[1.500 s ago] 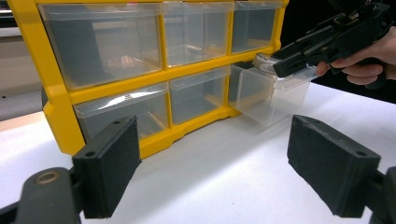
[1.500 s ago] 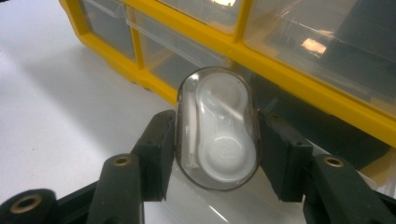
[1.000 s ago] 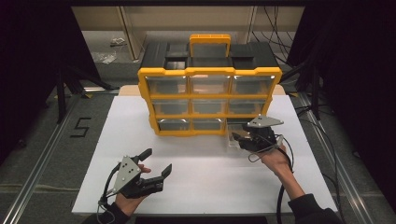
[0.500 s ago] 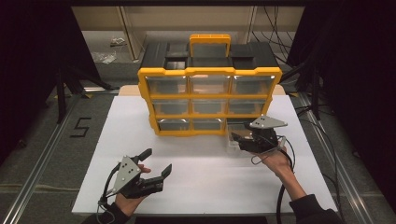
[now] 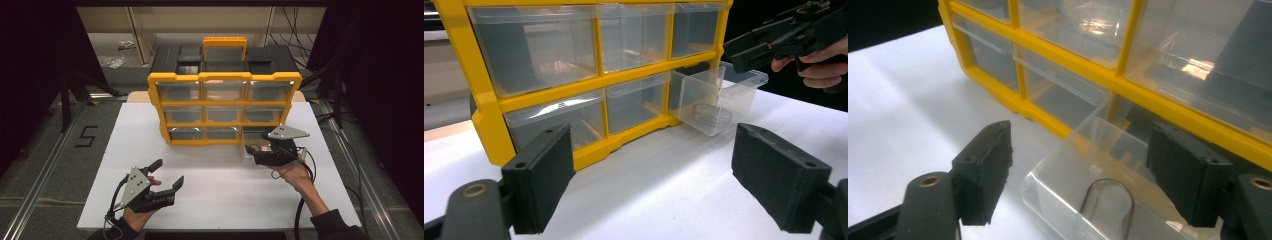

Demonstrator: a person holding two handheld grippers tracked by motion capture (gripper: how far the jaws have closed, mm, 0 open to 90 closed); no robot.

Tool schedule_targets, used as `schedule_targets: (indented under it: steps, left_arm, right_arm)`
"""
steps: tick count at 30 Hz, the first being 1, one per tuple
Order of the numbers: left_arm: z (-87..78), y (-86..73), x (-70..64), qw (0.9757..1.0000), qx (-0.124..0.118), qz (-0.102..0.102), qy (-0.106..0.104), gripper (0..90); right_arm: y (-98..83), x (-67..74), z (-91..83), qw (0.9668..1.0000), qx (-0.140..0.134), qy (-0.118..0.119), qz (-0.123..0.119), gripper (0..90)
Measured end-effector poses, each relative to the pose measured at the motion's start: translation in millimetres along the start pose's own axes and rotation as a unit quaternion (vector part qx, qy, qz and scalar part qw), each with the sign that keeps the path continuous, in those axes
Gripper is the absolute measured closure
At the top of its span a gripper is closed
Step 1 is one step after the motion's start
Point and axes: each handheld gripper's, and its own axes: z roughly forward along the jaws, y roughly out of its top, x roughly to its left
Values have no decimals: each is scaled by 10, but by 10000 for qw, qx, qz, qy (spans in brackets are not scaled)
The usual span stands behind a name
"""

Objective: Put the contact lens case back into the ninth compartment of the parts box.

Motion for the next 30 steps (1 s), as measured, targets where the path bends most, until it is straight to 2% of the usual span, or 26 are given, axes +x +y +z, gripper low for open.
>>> schedule_targets:
  steps: [20, 30]
  left_arm:
    - [-2, -3, 4, 10000, 4, -6, 11, 164]
    - [-6, -2, 7, 10000, 5, -15, 10, 164]
  right_arm:
    - [1, 76, -67, 9998, -150, 104, 39, 213]
    - [-33, 140, -124, 9994, -328, 143, 18, 212]
